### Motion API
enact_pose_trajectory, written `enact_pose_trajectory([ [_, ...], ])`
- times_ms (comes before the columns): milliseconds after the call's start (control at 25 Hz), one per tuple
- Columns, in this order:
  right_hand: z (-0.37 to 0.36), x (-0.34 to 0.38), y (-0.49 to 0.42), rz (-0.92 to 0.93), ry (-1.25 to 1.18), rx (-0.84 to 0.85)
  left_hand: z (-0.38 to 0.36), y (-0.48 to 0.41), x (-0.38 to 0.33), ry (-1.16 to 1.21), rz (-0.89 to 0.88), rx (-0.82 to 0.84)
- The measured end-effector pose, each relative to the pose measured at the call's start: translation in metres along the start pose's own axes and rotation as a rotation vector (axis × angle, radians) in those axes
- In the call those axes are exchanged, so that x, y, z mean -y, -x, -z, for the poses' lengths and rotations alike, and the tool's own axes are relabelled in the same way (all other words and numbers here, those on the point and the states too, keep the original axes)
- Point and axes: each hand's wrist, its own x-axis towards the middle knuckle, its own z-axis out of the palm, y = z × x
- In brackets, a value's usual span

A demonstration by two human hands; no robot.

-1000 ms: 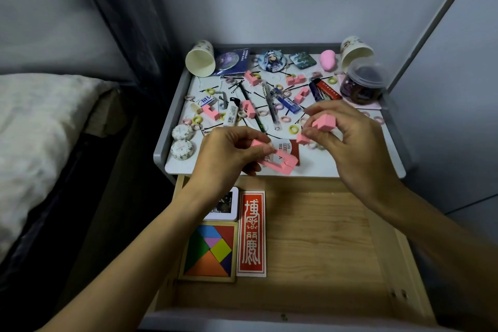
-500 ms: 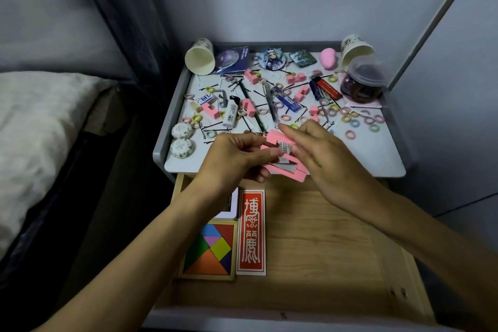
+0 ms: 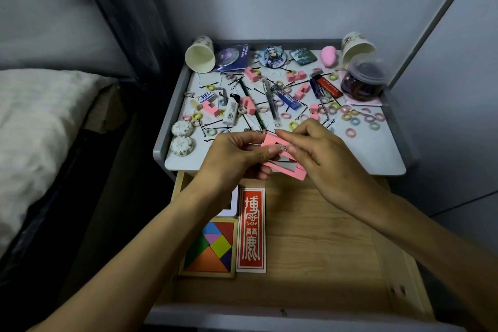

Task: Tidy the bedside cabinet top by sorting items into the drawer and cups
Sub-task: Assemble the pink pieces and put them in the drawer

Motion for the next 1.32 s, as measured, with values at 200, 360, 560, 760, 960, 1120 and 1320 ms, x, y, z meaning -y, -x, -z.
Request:
enact_pose_trajectory([
  [200, -0.001, -0.002, -0.001, 0.002, 0.032, 0.018, -0.001, 0.002, -0.001, 0.022, -0.006, 0.004],
  [360, 0.000, 0.000, 0.000, 0.021, 0.035, -0.020, 0.000, 0.002, 0.000, 0.050, -0.017, 0.009],
  [560, 0.001, 0.001, 0.002, 0.037, -0.040, -0.090, 0.002, 0.001, 0.001, 0.039, -0.018, -0.002],
  [760, -0.001, 0.001, 0.001, 0.054, -0.031, -0.124, 0.004, 0.002, 0.003, 0.053, -0.030, -0.014],
  [960, -0.005, 0.005, 0.003, 0.035, -0.062, -0.119, 0.004, 0.005, 0.001, 0.102, -0.014, -0.065],
  [1120, -0.009, 0.004, 0.007, 0.050, -0.018, -0.119, 0.010, 0.003, -0.003, 0.190, 0.016, -0.149],
  [1320, -0.011, 0.003, 0.004, 0.047, 0.025, -0.176, 0.013, 0.005, -0.003, 0.195, 0.031, -0.174],
])
